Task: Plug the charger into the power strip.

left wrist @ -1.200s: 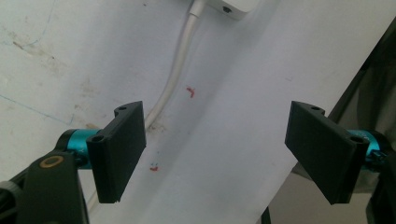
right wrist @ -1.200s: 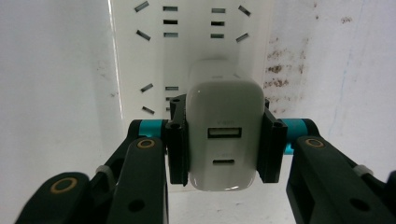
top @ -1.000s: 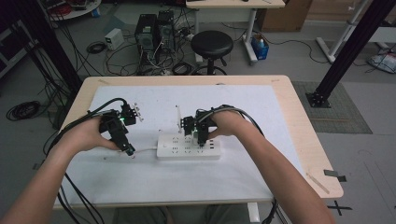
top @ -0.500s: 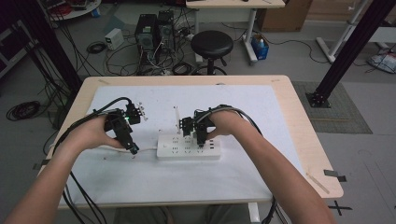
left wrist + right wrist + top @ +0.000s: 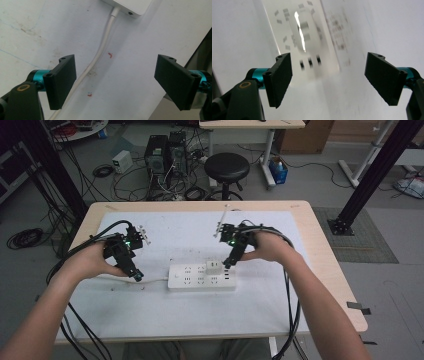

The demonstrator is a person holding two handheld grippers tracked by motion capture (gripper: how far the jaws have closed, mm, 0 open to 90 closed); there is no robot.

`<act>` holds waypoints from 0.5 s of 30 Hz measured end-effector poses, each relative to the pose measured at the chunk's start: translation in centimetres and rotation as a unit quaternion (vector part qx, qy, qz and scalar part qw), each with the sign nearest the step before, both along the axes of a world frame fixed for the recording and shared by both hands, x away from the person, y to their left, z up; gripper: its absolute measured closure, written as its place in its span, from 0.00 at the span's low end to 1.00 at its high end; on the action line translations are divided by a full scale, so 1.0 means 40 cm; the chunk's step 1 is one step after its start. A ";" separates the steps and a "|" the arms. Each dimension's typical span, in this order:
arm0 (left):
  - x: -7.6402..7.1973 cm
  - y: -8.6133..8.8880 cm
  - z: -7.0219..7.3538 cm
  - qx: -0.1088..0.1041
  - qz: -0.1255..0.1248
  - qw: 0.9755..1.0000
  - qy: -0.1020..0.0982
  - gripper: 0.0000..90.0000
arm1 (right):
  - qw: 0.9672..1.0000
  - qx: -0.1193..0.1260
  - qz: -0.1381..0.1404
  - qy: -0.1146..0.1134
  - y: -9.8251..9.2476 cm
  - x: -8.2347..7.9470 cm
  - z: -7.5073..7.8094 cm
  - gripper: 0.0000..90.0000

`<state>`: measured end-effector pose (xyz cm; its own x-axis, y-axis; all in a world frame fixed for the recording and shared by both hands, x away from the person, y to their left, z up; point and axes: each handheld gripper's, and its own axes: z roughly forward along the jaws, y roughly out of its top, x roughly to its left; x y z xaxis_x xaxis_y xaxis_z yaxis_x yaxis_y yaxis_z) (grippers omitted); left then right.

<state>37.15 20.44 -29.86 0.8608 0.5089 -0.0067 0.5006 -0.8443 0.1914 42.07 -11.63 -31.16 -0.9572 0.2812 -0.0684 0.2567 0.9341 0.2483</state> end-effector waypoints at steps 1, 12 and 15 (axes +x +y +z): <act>0.000 0.003 0.002 -0.001 0.001 1.000 -0.004 0.19 | 1.000 -0.001 -0.020 -0.003 -0.025 -0.005 0.010 0.24; 0.017 0.015 0.033 0.015 0.018 0.999 -0.027 0.18 | 0.958 -0.010 -0.287 -0.014 -0.297 -0.063 0.048 0.18; 0.022 0.014 0.045 0.015 0.019 0.999 -0.031 0.18 | 0.948 -0.022 -0.318 -0.011 -0.345 -0.073 0.057 0.18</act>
<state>38.01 21.01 -28.05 0.8395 0.5397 0.0625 0.5196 -0.8312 0.1980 39.16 -25.43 -28.88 -0.5934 0.7972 -0.1110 0.7668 0.6018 0.2234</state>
